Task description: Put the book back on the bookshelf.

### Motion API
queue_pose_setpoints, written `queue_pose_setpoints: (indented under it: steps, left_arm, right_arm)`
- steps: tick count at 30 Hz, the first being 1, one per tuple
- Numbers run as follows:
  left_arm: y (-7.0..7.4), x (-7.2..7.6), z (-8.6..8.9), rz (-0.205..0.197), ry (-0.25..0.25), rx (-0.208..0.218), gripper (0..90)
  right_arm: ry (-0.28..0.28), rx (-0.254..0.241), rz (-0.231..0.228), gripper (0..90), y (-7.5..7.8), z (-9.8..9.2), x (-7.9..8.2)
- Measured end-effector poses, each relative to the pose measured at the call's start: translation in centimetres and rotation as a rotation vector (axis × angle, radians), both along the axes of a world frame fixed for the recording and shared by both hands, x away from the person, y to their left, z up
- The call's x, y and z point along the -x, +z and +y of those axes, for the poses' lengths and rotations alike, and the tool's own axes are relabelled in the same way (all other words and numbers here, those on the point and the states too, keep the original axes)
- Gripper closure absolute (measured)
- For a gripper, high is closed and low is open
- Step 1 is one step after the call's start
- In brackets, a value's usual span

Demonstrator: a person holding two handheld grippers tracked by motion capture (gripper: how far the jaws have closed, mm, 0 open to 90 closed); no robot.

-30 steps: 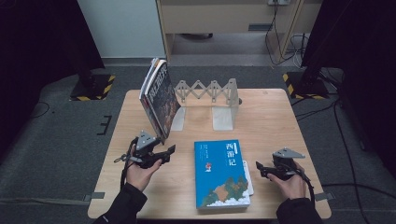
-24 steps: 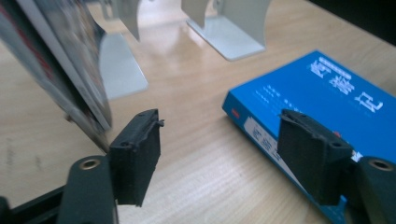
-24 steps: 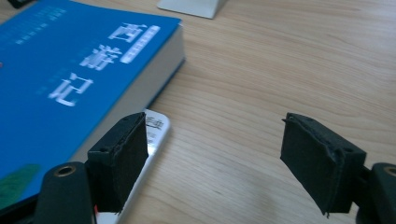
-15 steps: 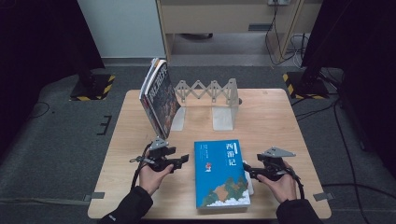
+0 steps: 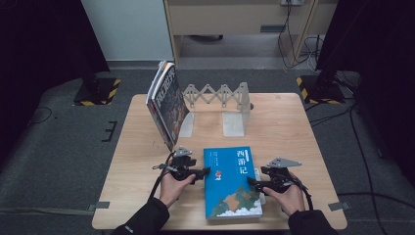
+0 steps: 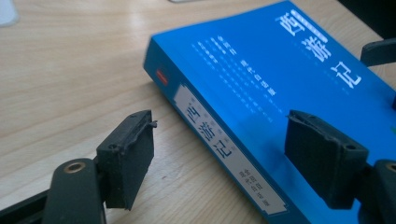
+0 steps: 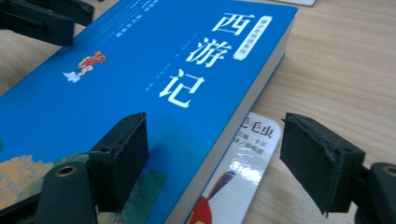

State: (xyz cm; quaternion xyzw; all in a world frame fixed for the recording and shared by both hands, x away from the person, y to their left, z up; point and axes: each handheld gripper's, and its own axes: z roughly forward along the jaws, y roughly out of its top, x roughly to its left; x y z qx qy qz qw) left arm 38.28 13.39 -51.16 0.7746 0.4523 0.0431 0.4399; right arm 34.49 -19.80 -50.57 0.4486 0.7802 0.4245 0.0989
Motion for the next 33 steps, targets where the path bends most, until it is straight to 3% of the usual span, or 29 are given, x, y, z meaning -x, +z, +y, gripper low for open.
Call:
queue_pose_setpoints:
  steps: [9,19,23,33]
  left_arm:
    - [-0.9,-0.6,-1.3,0.029,-0.036,0.057,17.4]
    - [-1.8,-1.1,-1.7,0.061,-0.015,0.107,8.4]
    - [-2.4,-1.4,-1.7,0.090,-0.009,0.151,5.8]
    - [-2.8,-1.3,-1.8,0.061,-0.015,0.181,4.9]
  right_arm:
    - [-0.002,-0.031,0.023,23.3,-0.4,0.1,0.1]
    - [-0.007,-0.066,0.042,23.4,-0.7,0.2,0.0]
    - [-0.005,-0.074,0.049,23.5,-0.8,0.3,0.0]
    - [-0.006,-0.097,0.047,23.7,-1.1,0.6,-0.1]
